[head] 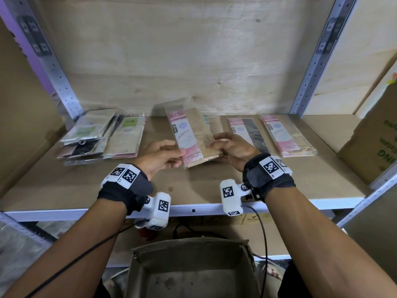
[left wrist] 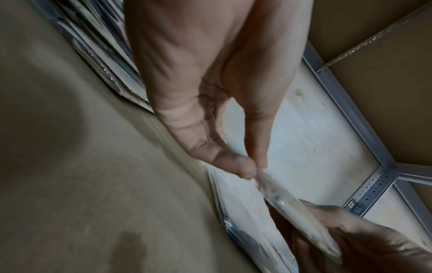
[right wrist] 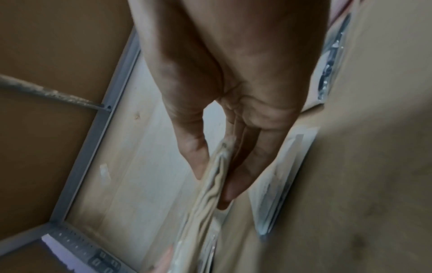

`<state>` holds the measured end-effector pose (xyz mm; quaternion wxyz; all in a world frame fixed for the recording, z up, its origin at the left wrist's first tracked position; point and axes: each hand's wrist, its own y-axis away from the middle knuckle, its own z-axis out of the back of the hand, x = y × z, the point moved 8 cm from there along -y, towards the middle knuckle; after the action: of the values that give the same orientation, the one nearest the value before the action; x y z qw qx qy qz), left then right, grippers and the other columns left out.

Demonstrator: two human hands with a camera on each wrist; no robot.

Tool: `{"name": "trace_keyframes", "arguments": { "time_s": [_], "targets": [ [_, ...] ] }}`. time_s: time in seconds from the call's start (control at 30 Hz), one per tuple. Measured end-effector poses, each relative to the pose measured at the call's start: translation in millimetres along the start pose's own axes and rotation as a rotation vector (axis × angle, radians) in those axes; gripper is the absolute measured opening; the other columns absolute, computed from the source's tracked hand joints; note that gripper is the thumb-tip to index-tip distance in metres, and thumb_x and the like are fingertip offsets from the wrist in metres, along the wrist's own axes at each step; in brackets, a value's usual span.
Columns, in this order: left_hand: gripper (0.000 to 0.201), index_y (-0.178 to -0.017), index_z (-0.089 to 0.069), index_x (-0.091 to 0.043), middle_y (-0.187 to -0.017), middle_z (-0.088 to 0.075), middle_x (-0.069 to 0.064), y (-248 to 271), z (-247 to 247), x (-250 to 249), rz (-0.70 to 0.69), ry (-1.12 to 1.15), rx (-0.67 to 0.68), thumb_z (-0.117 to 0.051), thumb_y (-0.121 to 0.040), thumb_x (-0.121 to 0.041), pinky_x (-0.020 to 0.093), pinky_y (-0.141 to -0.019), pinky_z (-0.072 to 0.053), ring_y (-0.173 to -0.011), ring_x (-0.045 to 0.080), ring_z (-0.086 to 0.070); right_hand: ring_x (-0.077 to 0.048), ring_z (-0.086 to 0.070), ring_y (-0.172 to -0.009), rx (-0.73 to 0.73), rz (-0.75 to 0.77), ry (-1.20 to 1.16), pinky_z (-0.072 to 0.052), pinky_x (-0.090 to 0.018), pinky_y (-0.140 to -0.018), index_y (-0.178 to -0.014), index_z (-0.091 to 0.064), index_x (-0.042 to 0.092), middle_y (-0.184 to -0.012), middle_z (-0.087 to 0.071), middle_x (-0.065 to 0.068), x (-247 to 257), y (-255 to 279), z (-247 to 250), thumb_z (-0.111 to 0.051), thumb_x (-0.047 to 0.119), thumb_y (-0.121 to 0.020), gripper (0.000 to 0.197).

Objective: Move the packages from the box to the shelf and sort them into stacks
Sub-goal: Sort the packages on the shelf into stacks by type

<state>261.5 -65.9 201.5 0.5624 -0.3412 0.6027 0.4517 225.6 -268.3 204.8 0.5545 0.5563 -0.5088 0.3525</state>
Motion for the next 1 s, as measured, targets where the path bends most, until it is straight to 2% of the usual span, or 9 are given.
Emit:
{"name": "trace_keyframes", "arguments": {
  "time_s": [0.13, 0.37, 0.5, 0.6, 0.7, 0.8, 0.87, 0.93, 1.0],
  "targets": [
    [0.044, -0.122, -0.066, -0.009, -0.089, -0.076, 0.011, -7, 7, 2, -0.028, -0.049, -0.034, -0.080, -0.080, -0.015, 0.020, -0.062, -0.056, -0.064, 0.015, -0.064, -0.018, -0.062, -0.072, -0.007, 0.014, 0.076, -0.052, -0.025, -0.052, -0.107, -0.055, 0.012, -0.098, -0.065, -0.013, 0, 1, 4, -0.070, -0.010, -0.078, 0.039],
    [0.038, -0.120, -0.066, -0.009, -0.089, -0.077, 0.002, -30, -29, -19, -0.134, -0.090, -0.068, -0.077, -0.084, -0.014, 0.020, -0.061, -0.056, -0.068, 0.009, -0.071, -0.012, -0.067, -0.061, -0.124, 0.177, 0.081, -0.059, -0.033, -0.067, -0.106, -0.062, 0.005, -0.097, -0.070, -0.012, 22, 1, 48, -0.084, 0.003, -0.074, 0.039],
    [0.040, -0.123, -0.062, -0.008, -0.103, -0.071, 0.009, -49, -82, -42, -0.153, -0.123, -0.035, -0.076, -0.085, -0.013, 0.020, -0.058, -0.056, -0.064, 0.011, -0.072, -0.026, -0.074, -0.083, -0.319, 0.247, 0.097, -0.061, -0.035, -0.072, -0.095, -0.066, 0.007, -0.101, -0.073, -0.013, 37, 4, 102, -0.088, 0.011, -0.070, 0.034],
    [0.039, -0.120, -0.061, -0.002, -0.107, -0.068, 0.015, -67, -129, -53, -0.135, -0.126, 0.009, -0.076, -0.084, -0.006, 0.021, -0.055, -0.058, -0.060, 0.013, -0.071, -0.027, -0.074, -0.089, -0.455, 0.275, 0.161, -0.061, -0.040, -0.081, -0.097, -0.070, 0.009, -0.099, -0.074, -0.008, 49, 11, 148, -0.088, 0.014, -0.070, 0.032],
    [0.041, -0.119, -0.060, 0.003, -0.105, -0.068, 0.018, -84, -169, -56, -0.098, -0.131, 0.042, -0.076, -0.082, -0.001, 0.023, -0.055, -0.059, -0.062, 0.018, -0.072, -0.027, -0.071, -0.097, -0.492, 0.277, 0.284, -0.059, -0.040, -0.087, -0.105, -0.070, 0.011, -0.104, -0.073, -0.005, 59, 19, 184, -0.083, 0.013, -0.075, 0.033],
    [0.032, -0.108, -0.062, 0.004, -0.104, -0.070, 0.023, -97, -207, -54, -0.078, -0.167, 0.087, -0.077, -0.080, 0.003, 0.032, -0.063, -0.063, -0.065, 0.022, -0.073, -0.024, -0.068, -0.101, -0.550, 0.250, 0.427, -0.055, -0.042, -0.095, -0.118, -0.069, 0.010, -0.113, -0.071, -0.007, 64, 27, 218, -0.078, 0.011, -0.078, 0.041],
    [0.040, -0.115, -0.060, 0.007, -0.104, -0.070, 0.025, -106, -235, -51, -0.053, -0.179, 0.113, -0.078, -0.079, 0.002, 0.036, -0.068, -0.063, -0.071, 0.027, -0.073, -0.023, -0.067, -0.103, -0.603, 0.241, 0.502, -0.053, -0.036, -0.097, -0.120, -0.069, 0.011, -0.115, -0.071, -0.006, 65, 33, 241, -0.076, 0.012, -0.078, 0.043],
    [0.049, -0.123, -0.056, 0.010, -0.113, -0.068, 0.028, -111, -254, -48, -0.026, -0.184, 0.135, -0.078, -0.080, 0.002, 0.041, -0.077, -0.062, -0.081, 0.033, -0.074, -0.018, -0.065, -0.099, -0.653, 0.230, 0.548, -0.050, -0.029, -0.089, -0.120, -0.069, 0.013, -0.111, -0.071, -0.002, 64, 38, 256, -0.077, 0.015, -0.079, 0.042],
    [0.050, -0.125, -0.056, 0.010, -0.117, -0.066, 0.030, -115, -270, -45, -0.004, -0.184, 0.151, -0.077, -0.079, 0.002, 0.047, -0.086, -0.059, -0.088, 0.037, -0.073, -0.017, -0.065, -0.096, -0.706, 0.208, 0.572, -0.051, -0.030, -0.088, -0.117, -0.070, 0.016, -0.102, -0.070, 0.002, 62, 42, 270, -0.078, 0.017, -0.079, 0.039]
  ]
}}
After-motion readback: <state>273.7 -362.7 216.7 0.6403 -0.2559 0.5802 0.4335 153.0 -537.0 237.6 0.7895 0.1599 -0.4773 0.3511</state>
